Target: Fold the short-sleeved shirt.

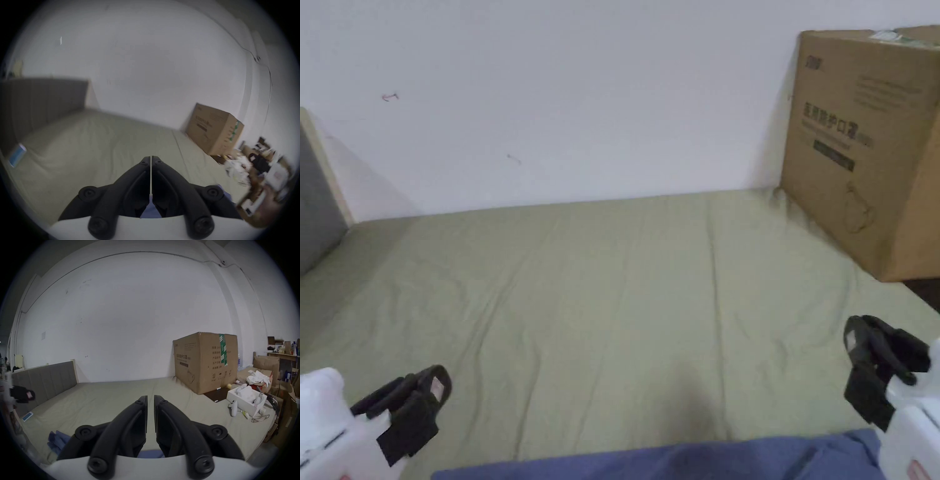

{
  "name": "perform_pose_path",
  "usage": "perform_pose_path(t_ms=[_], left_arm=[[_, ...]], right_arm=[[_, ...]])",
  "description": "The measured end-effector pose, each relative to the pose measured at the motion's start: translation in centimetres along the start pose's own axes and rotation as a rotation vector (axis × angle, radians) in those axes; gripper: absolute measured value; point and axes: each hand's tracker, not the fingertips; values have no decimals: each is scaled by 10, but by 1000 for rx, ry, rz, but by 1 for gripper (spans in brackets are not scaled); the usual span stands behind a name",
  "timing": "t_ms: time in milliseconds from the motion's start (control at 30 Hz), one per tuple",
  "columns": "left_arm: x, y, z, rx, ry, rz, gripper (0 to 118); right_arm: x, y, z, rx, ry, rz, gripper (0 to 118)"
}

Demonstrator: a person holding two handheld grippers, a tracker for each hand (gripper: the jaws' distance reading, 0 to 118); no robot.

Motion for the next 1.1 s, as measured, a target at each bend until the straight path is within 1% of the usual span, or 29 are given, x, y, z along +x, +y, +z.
perform_pose_path(t_ms=[33,67,100,133,167,233,267,300,333,367,400,433,500,567,633,700,733,800,833,867,900,933,967,1000,1033,1067,1100], left_arm=[[-28,7,-13,-150,-46,94,1],[-56,9,-26,-307,-110,217,2],[-75,9,-34,-418,-165,310,2],[-98,3,-41,-468,-219,389,2],[-118,-5,-46,-488,-237,425,2],[-151,-20,-54,-529,-198,456,4],[-165,-27,-57,-525,-187,484,13],[-177,-33,-59,-519,-182,515,42],[-189,-40,-62,-509,-178,550,75],[-182,-49,-57,-495,-181,588,101],[-188,-55,-61,-485,-200,622,118],[-193,-62,-65,-484,-243,652,116],[-218,-77,-72,-452,-300,721,118],[-228,-95,-84,-491,-350,796,118],[-224,-111,-101,-543,-400,864,118],[-215,-114,-113,-499,-546,882,118],[-208,-116,-124,-520,-599,906,118],[-194,-125,-140,-563,-577,922,117],[-188,-125,-145,-581,-536,872,112],[-182,-127,-149,-588,-481,819,94],[-176,-133,-154,-620,-350,732,28],[-174,-146,-156,-687,-148,595,8],[-170,-140,-148,-583,-298,682,8],[-164,-130,-149,-583,-299,690,8],[-151,-117,-130,-617,-231,580,8],[-139,-105,-121,-603,-192,454,8],[-129,-94,-114,-600,-167,357,8]], right_arm=[[2,1,1,-26,14,9,9],[4,0,2,-45,14,23,9],[4,-1,4,-62,12,35,9],[5,-2,5,-87,18,49,9],[5,-3,6,-102,20,56,9],[2,-6,7,-107,17,67,9],[0,-8,8,-107,22,76,9],[-2,-9,7,-103,26,87,9],[-6,-11,6,-95,27,104,9],[-10,-12,5,-96,30,121,9],[-12,-14,2,-98,35,132,9],[-15,-13,0,-107,59,136,9],[-21,-12,-4,-118,80,139,9],[-29,-9,-7,-137,111,147,9],[-34,-6,-11,-154,123,160,9],[-37,-4,-12,-161,125,165,9],[-38,-3,-14,-167,126,165,9],[-39,-3,-17,-182,131,156,9],[-39,-3,-19,-190,134,154,9],[-40,-4,-21,-195,134,156,9],[-40,-5,-22,-198,133,158,9],[-41,-6,-23,-202,134,158,9],[-40,-7,-23,-204,138,156,9],[-40,-9,-23,-205,140,155,9],[-40,-11,-23,-203,143,157,9],[-40,-12,-22,-199,145,162,9],[-40,-13,-21,-192,149,170,9]])
